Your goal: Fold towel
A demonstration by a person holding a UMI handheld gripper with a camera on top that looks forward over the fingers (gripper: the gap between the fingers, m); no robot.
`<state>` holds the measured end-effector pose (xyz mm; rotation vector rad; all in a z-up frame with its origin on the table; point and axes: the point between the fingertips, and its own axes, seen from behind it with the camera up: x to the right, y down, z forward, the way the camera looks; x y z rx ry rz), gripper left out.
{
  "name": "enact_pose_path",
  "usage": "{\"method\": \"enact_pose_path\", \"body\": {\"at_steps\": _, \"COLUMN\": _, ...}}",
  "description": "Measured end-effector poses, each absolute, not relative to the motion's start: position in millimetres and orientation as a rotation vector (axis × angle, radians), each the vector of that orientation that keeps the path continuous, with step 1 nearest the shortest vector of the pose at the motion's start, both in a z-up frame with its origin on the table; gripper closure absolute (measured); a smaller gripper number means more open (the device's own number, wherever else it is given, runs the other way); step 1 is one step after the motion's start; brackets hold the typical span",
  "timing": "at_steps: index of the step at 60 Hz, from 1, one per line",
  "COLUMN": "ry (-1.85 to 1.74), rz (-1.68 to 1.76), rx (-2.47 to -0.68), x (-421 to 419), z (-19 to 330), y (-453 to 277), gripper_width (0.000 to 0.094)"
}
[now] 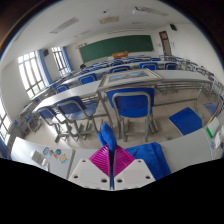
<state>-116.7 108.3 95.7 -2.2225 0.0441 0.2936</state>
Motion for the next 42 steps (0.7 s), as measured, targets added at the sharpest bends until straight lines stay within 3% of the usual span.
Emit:
{"method": "enact_pose_path", "body": {"at_steps": 4, "ry": 0.072, "rz": 0.204, "rx": -2.225, "x": -78, "z": 88, "y": 113, "gripper_width": 0.0868}}
{"method": "enact_pose_path", "body": {"at_steps": 6, "ry": 0.074, "rz": 0.156, "rx": -2.241, "x": -51, "z": 77, "y": 112, "gripper_width": 0.0802}}
{"method": "enact_pose_path", "body": {"at_steps": 8, "ry": 0.071, "rz": 0.114, "rx": -2.268, "x": -42, "z": 70, "y": 112, "gripper_width": 0.0648}}
{"method": "enact_pose_path", "body": {"at_steps": 12, "ry": 0.086, "rz": 0.044, "rx": -2.299, "x": -14, "z": 60, "y": 106, "gripper_width": 0.0183}}
{"method": "enact_pose_path", "body": {"at_steps": 14, "ry": 0.089, "rz": 0.010, "rx": -2.300, "x": 7, "z": 56, "y": 101, "gripper_width": 0.0065}}
{"method": "enact_pose_path", "body": {"at_steps": 17, "ry": 0.084, "rz": -0.032, "rx": -2.296, "x": 17, "z": 61, "y": 93, "gripper_width": 0.0103}}
{"method": "enact_pose_path", "body": {"at_steps": 24, "ry": 0.064, "rz": -0.102, "rx": -2.243, "x": 26, "z": 89, "y": 68, "gripper_width": 0.0084}}
{"method": "enact_pose_path", "body": {"at_steps": 42, "ry": 0.045, "rz": -0.117, "rx": -2.182, "x": -40, "z": 166, "y": -56, "gripper_width": 0.0082}}
